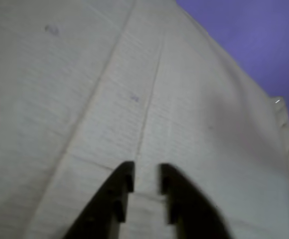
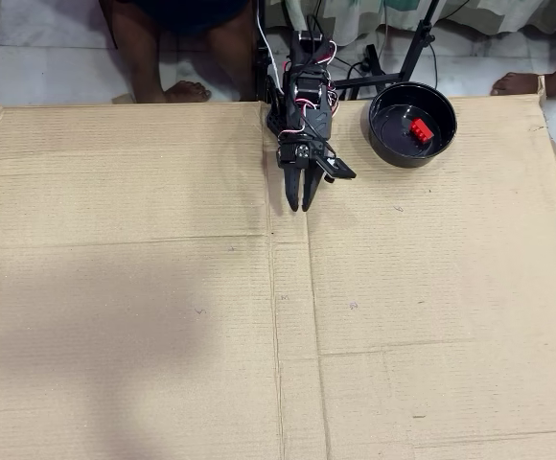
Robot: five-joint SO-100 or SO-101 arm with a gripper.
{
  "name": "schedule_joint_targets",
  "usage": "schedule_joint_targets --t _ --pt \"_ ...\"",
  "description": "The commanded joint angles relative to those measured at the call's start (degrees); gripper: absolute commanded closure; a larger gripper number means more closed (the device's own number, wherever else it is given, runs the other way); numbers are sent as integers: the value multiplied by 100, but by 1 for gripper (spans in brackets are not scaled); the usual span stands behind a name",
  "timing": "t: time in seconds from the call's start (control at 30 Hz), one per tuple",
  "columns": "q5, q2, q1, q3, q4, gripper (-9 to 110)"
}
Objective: Grasp a lego block and put it in the bin.
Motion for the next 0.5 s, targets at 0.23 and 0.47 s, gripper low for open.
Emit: schedule_joint_targets --t 0.23,0.47 --pt "-3691 44 -53 88 -18 101" --pt "-4342 35 -62 97 976 101"
